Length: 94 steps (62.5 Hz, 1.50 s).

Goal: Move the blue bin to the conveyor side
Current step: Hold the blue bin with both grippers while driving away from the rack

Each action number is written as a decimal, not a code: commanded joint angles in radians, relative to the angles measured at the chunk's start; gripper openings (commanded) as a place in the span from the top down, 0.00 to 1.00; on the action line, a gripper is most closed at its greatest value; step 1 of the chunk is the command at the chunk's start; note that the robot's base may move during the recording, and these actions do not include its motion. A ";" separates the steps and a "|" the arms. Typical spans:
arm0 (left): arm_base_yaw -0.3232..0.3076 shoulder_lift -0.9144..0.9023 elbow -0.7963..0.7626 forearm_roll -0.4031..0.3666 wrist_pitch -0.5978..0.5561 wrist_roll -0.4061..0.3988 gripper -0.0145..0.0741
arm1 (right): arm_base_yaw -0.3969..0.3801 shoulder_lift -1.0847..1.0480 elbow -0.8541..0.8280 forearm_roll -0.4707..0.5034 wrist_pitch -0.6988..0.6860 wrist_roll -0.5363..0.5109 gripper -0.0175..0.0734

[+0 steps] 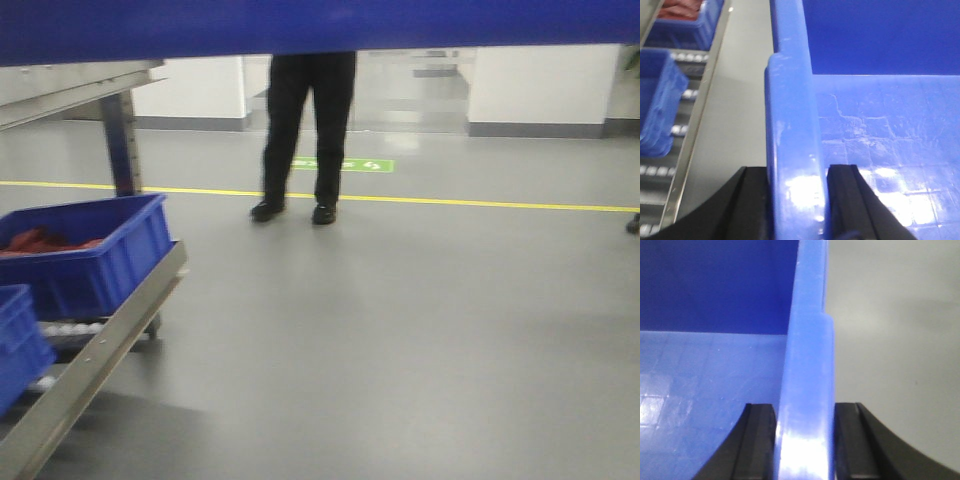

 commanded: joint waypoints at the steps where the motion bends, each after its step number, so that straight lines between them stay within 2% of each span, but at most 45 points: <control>1: -0.008 -0.016 -0.014 0.007 -0.095 0.013 0.86 | -0.001 -0.020 -0.013 -0.017 -0.105 -0.014 0.90; 63: -0.008 -0.016 -0.014 0.009 -0.096 0.013 0.86 | -0.001 -0.020 -0.013 -0.017 -0.105 -0.014 0.90; 94: -0.008 -0.016 -0.014 0.009 -0.156 0.013 0.86 | -0.001 -0.020 -0.013 -0.017 -0.105 -0.014 0.90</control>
